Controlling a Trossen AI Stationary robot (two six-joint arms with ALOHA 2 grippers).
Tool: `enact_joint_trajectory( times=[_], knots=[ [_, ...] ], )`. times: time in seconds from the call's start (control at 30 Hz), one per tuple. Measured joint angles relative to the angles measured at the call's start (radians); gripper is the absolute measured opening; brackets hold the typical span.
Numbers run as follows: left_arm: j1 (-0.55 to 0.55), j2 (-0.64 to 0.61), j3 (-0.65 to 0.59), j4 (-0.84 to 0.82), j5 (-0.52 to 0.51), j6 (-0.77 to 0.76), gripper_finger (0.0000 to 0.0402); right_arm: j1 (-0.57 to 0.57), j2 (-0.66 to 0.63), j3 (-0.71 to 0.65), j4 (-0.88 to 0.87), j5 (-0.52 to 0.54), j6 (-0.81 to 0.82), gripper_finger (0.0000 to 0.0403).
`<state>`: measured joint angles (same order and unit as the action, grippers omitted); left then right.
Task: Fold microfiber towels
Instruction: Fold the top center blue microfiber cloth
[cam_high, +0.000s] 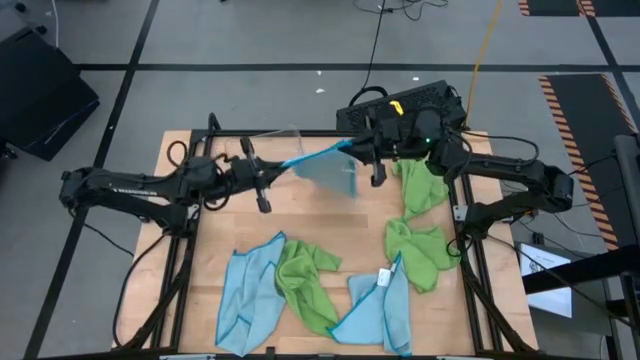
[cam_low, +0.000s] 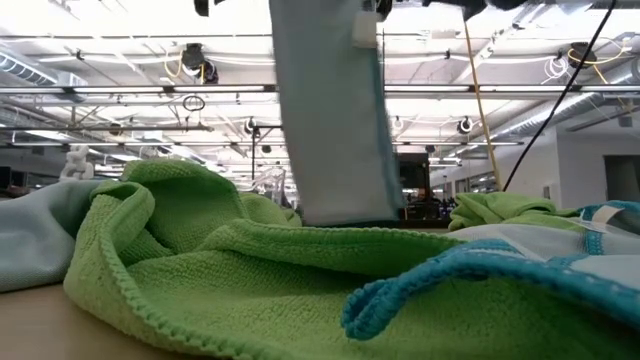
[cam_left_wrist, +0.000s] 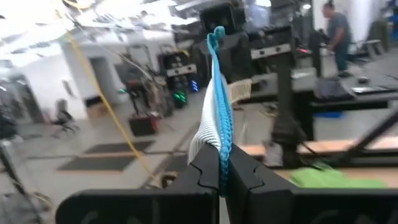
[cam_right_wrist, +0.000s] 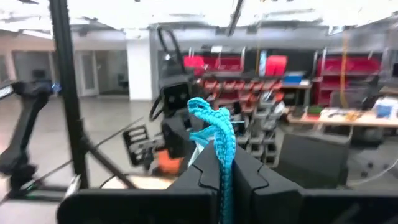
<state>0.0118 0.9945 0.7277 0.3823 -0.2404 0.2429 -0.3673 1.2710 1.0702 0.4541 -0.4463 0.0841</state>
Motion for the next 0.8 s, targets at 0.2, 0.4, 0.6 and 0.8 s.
enact_joint_trajectory(
  times=[0.2, 0.4, 0.6, 0.8],
  knots=[
    [-0.114, -0.001, 0.001, -0.26, 0.041, -0.146, 0.0005, 0.115, -0.017, -0.07, -0.178, -0.04, -0.019, 0.0002],
    [-0.263, 0.017, -0.01, -0.41, 0.039, -0.353, 0.0005, 0.277, 0.016, -0.27, 0.048, -0.023, 0.078, 0.0002],
    [-0.374, 0.107, -0.014, -0.363, 0.056, -0.395, 0.0004, 0.427, 0.035, -0.378, 0.14, 0.083, 0.114, 0.0002],
    [-0.401, 0.213, -0.015, -0.307, 0.062, -0.384, 0.0012, 0.522, 0.036, -0.411, 0.107, 0.225, 0.093, 0.0002]
  ],
)
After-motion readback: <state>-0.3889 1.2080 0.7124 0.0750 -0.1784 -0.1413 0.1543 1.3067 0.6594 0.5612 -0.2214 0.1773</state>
